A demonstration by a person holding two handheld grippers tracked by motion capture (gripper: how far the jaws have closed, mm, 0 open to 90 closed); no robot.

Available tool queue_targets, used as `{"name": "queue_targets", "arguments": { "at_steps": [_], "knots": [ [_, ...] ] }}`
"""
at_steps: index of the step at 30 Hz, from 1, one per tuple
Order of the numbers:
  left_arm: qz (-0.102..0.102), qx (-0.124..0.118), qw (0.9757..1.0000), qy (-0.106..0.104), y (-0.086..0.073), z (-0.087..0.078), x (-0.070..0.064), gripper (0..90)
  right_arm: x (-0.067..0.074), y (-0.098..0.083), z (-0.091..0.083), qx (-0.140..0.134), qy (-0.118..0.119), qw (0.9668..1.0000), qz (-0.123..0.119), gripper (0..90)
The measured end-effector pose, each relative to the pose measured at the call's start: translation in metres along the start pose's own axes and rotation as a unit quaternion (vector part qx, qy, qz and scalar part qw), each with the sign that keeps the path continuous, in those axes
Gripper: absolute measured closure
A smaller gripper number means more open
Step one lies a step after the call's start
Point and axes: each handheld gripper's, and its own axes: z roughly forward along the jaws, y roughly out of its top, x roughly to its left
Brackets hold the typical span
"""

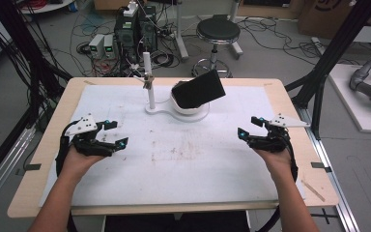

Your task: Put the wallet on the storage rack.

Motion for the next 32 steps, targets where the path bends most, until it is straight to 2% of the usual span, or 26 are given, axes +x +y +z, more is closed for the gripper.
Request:
{"name": "queue_targets", "arguments": {
  "at_steps": [7, 15, 24, 32],
  "knots": [
    [0.011, -0.002, 0.9999, 0.009, 0.000, -0.004, -0.002, 19.2, 0.003, -0.001, 0.004, 0.007, 0.000, 0.9999, -0.007, 21.6],
    [0.005, -0.007, 0.9998, 0.018, -0.002, -0.010, 0.000, 19.2, 0.004, -0.001, 0.009, 0.014, 0.003, 0.9999, -0.006, 21.6],
    [0.001, 0.006, 0.9999, 0.014, -0.006, -0.006, 0.001, 19.2, 0.002, -0.002, 0.009, 0.014, 0.002, 0.9999, -0.002, 21.6],
    [-0.006, 0.006, 0.9998, 0.018, -0.006, -0.007, 0.003, 19.2, 0.000, -0.003, 0.009, 0.013, -0.002, 0.9999, 0.001, 21.6]
  ]
}}
